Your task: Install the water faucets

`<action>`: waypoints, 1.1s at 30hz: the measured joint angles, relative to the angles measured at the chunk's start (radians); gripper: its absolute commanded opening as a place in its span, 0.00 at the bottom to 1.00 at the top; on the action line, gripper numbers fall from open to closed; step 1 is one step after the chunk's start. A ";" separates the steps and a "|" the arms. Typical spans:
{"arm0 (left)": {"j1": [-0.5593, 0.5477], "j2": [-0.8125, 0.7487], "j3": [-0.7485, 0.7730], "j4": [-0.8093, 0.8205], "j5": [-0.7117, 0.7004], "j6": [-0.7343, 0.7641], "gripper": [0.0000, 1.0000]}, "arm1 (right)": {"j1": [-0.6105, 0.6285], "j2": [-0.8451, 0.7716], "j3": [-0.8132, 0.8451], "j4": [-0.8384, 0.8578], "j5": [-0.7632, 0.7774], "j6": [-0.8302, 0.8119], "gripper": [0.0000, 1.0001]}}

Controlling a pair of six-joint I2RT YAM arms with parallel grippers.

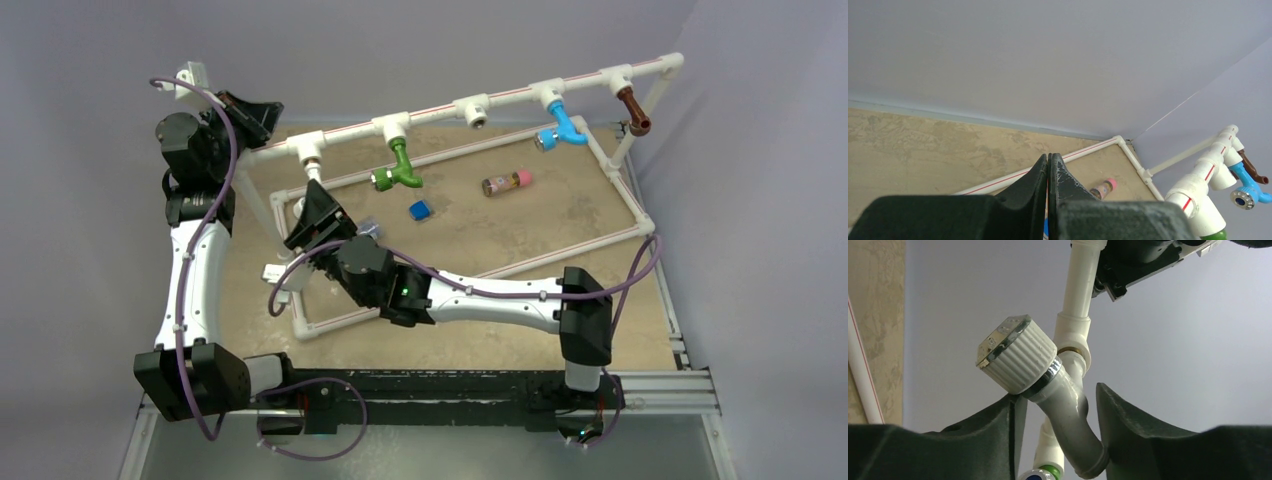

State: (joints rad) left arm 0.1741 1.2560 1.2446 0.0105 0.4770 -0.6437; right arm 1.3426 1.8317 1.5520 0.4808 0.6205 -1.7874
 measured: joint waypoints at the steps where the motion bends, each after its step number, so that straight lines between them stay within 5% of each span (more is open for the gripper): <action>1: 0.000 0.000 0.000 0.000 0.001 0.000 0.00 | -0.001 0.002 0.002 -0.006 0.002 0.004 0.47; 10: 0.003 0.000 0.000 -0.001 0.010 -0.002 0.00 | -0.001 0.002 0.003 0.010 0.059 0.009 0.01; 23: 0.006 0.000 0.000 0.000 0.014 -0.002 0.00 | 0.008 0.048 -0.023 0.252 0.115 0.207 0.00; 33: 0.008 0.002 0.000 0.002 0.014 -0.002 0.00 | 0.012 0.098 -0.025 0.491 0.161 0.694 0.00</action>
State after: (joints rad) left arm 0.1825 1.2579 1.2446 0.0124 0.4911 -0.6460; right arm 1.3548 1.9301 1.5269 0.9722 0.7811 -1.0931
